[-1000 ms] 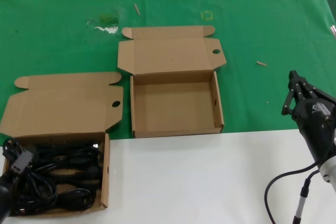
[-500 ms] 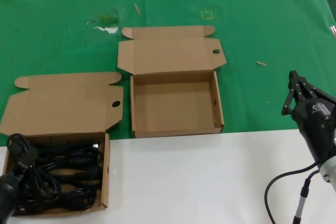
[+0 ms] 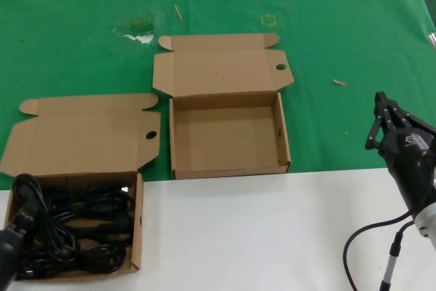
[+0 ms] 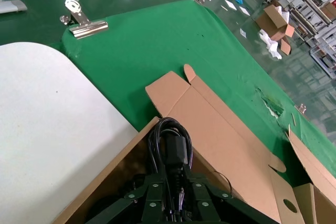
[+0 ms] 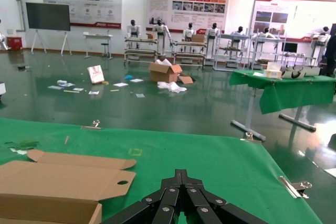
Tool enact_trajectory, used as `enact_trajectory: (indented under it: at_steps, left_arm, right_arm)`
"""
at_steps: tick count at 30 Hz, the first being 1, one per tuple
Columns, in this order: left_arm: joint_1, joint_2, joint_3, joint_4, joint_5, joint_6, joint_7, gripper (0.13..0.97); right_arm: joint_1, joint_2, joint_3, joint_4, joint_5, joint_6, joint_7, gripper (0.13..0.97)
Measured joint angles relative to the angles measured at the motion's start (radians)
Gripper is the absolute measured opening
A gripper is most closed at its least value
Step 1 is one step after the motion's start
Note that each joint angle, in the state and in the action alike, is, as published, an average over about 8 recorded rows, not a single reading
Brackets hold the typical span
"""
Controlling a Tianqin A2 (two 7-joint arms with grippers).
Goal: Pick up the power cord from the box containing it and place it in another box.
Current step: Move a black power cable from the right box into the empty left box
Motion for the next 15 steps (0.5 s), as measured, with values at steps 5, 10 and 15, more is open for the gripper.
enact_trajectory:
  at_steps: [5, 10, 15]
  left_arm:
    - [0.0, -0.002, 0.011, 0.012, 0.0, -0.003, 0.009, 0.207]
    - [0.006, -0.007, 0.021, 0.01, -0.004, -0.002, 0.015, 0.195]
    - [0.016, -0.011, 0.026, 0.002, -0.011, 0.001, 0.015, 0.205]
  right_arm:
    - [0.0, 0.0, 0.0, 0.0, 0.0, 0.0, 0.0, 0.138]
    - [0.0, 0.0, 0.0, 0.0, 0.0, 0.0, 0.0, 0.138]
    - [0.0, 0.0, 0.0, 0.0, 0.0, 0.0, 0.0, 0.138]
